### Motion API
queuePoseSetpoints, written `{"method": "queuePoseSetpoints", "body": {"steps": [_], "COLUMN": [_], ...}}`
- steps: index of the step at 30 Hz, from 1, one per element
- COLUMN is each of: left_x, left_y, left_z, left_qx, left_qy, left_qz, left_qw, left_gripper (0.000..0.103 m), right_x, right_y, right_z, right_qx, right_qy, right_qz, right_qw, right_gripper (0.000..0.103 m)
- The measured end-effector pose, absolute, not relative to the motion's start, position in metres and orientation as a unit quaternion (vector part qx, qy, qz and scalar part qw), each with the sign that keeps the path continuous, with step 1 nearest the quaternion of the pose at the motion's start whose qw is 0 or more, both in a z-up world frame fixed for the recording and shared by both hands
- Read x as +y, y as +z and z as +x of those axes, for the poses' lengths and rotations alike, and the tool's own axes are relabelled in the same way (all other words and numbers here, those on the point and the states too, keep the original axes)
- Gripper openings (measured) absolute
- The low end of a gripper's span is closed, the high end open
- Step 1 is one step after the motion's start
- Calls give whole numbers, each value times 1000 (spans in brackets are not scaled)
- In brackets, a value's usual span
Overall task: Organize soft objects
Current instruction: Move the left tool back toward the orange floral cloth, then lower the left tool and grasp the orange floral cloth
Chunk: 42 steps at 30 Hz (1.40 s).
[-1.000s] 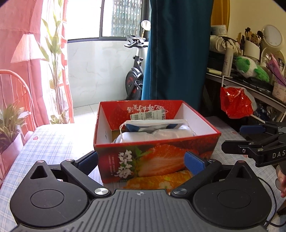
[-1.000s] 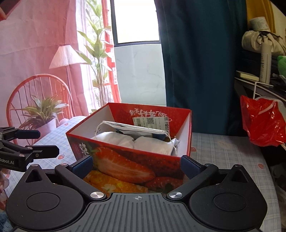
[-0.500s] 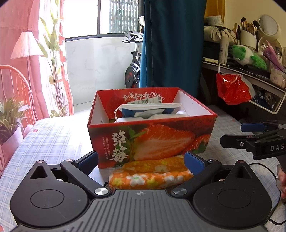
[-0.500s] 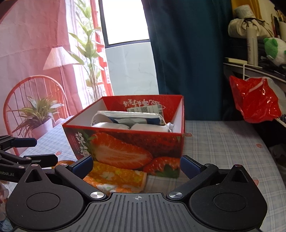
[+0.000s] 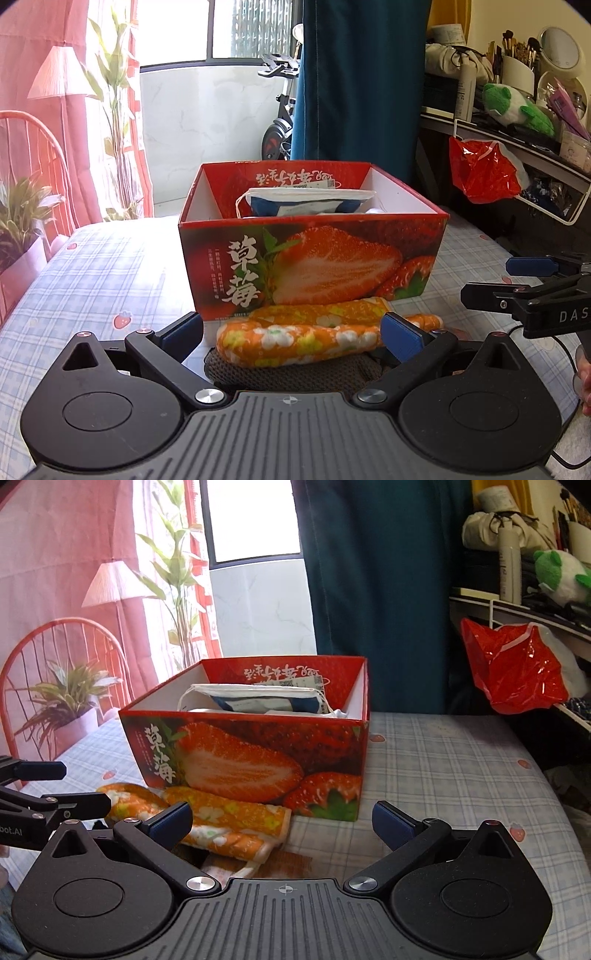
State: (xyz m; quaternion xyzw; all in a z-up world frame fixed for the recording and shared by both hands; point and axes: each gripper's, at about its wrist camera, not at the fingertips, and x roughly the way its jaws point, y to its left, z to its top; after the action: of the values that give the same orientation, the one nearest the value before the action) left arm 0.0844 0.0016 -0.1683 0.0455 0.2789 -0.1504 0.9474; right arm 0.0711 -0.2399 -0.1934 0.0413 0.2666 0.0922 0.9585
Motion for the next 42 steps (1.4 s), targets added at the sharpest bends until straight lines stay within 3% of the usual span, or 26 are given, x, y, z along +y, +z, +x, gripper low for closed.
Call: {"method": "queuePoseSetpoints", "body": {"steps": [22,34,37,42], "left_x": [6,8,13,23], "left_y": [-182,-181,-180,-179], "left_z": [77,83,90,112], "left_qx": [304,310,316,331], "left_qy": [-152,-164,-165,-167], "left_qz": [21,8,3,-25], "left_qw": [940,936,934,929], "left_gripper": [102,94,93,78], "right_x": [-242,-243,-238,-232], "right_y": [-209,-213,-212,-212], "right_z": [62,65,70,90], "right_qx": [276,282,283,298], "right_qy": [84,96,106,131], "right_qz": [37,43,24,18], "right_qw": [957,954,953,945], "right_gripper": [103,102,97,84]}}
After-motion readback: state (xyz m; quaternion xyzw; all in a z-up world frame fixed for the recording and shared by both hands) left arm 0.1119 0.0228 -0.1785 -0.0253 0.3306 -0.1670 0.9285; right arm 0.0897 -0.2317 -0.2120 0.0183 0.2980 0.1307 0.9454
